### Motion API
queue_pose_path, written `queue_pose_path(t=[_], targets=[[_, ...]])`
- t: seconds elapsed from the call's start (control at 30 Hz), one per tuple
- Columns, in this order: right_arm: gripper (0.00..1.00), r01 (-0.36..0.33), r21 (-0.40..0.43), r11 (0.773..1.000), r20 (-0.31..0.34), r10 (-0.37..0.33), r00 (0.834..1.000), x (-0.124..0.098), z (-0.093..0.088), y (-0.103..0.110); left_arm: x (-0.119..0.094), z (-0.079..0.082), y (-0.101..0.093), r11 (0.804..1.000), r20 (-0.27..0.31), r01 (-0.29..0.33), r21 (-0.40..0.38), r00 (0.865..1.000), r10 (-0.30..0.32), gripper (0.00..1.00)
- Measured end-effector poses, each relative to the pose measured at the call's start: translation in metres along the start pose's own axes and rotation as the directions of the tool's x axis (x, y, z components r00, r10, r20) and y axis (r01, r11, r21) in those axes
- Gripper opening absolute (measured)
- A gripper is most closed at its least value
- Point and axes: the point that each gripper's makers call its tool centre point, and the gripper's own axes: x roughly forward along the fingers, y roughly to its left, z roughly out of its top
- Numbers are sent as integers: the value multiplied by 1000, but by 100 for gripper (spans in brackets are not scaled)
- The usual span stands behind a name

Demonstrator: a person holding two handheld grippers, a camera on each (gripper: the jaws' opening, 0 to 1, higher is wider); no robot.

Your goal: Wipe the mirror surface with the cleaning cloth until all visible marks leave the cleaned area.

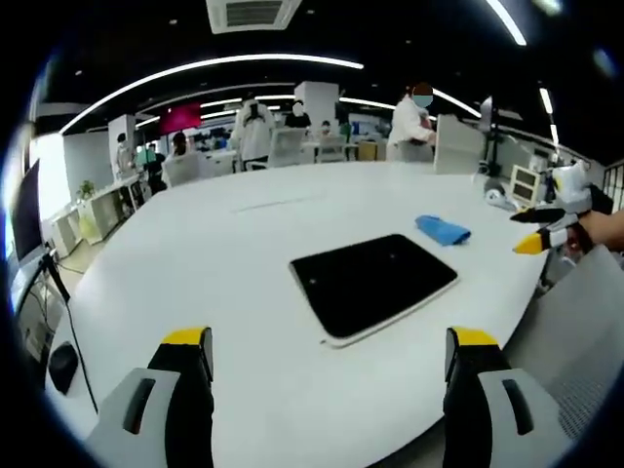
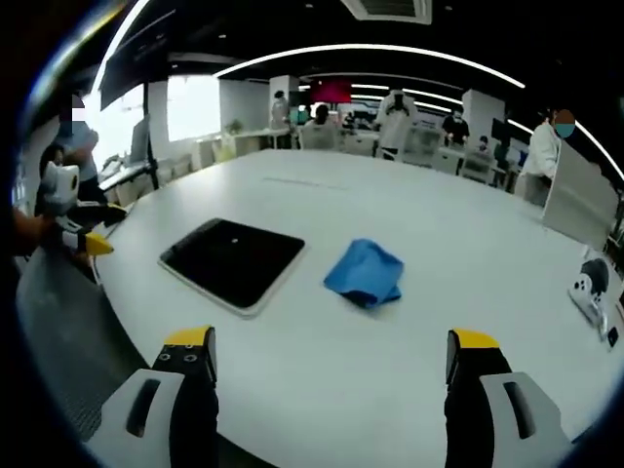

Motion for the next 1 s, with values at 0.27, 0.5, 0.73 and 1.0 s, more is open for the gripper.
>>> queue_pose_path(t=[0.27,0.5,0.73,1.0], targets=[[98,4,15,1000,2,-4,1000,0,-1,-2,1,-3,-2,1000,-14,12,-8,1000,-12,100],[98,6,22,1000,4,-7,1000,-1,-1,-2,1,-2,-1,1000,-9,6,-8,1000,-6,100],[99,5,28,1000,8,-6,1000,-1,0,-1,0,-3,0,1000,-8,6,-8,1000,-6,100],[100,8,36,999,6,-9,1000,-1,0,-2,0,-3,-1,1000,-11,13,-11,1000,-13,100]])
